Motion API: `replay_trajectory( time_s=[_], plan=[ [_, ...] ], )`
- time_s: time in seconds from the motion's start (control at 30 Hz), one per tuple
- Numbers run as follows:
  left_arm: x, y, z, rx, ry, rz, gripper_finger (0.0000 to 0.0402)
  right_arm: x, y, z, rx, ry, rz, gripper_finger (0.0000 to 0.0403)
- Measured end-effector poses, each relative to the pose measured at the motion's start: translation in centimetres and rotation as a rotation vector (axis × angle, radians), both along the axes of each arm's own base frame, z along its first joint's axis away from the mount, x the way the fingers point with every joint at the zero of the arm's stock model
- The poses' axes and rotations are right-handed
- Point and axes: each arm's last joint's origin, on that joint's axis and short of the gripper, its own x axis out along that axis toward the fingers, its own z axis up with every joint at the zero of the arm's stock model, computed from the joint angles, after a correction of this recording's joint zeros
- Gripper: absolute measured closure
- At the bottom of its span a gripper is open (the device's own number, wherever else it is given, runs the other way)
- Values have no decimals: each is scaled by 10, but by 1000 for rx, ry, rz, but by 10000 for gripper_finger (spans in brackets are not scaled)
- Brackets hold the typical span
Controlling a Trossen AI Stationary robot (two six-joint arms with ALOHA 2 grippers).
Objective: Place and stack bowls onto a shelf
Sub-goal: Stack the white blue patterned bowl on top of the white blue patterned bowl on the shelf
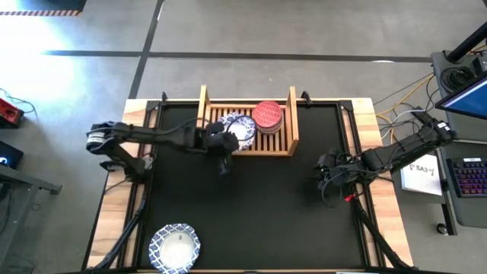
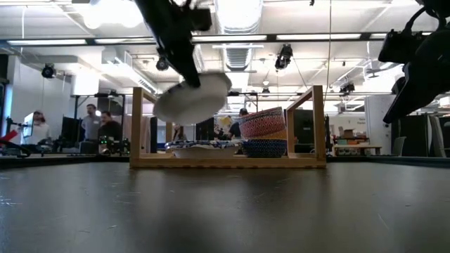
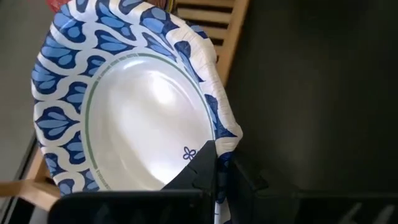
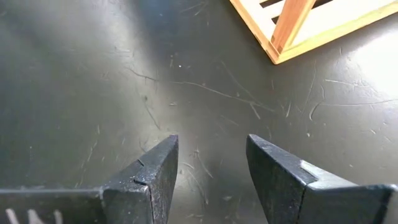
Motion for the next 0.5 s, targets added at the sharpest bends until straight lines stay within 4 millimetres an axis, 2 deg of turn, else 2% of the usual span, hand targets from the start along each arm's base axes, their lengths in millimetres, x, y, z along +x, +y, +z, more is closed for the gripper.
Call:
replay_trajectory(
  time_s=[0.2, 0.5],
  plan=[
    [11, 28, -20, 8, 68, -1, 401, 0, 0, -1, -1, 5, -1, 225],
    [22, 42, -44, 27, 136, 8, 401, 0, 0, -1, -2, 6, -1, 225]
  ],
)
